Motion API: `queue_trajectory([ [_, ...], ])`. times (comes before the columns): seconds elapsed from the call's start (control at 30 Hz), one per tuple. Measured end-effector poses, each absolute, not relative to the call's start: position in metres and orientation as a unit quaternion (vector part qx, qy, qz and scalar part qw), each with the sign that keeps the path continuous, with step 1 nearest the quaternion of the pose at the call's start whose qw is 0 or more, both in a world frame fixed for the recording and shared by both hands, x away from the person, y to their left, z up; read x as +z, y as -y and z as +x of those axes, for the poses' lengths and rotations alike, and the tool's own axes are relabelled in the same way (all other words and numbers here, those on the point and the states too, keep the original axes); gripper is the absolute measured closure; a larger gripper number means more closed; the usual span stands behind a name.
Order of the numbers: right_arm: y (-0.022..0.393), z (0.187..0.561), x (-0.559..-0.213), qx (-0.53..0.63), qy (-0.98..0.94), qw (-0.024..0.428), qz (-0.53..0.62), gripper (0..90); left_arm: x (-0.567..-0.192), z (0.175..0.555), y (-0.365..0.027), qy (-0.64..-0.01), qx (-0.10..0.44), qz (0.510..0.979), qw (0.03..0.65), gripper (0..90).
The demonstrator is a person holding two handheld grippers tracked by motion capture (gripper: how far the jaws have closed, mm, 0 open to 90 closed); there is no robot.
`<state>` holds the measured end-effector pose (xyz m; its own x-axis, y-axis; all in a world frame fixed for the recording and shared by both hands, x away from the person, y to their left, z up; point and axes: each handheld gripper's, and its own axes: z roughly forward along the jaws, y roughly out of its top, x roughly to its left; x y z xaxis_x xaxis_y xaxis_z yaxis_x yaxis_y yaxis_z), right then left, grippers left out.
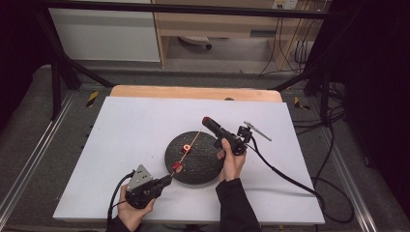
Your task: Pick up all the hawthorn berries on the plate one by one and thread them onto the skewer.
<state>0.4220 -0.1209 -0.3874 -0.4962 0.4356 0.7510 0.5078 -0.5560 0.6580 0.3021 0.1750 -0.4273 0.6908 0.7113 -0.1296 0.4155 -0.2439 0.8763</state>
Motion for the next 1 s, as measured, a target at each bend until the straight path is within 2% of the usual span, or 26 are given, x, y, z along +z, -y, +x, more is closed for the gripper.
queue_trajectory([
  [1.0,0.120,0.422,-0.388,-0.746,0.434,0.047,-0.502,62.7,-0.425,0.305,-0.161,-0.366,0.157,0.763,0.509,88.3],
])
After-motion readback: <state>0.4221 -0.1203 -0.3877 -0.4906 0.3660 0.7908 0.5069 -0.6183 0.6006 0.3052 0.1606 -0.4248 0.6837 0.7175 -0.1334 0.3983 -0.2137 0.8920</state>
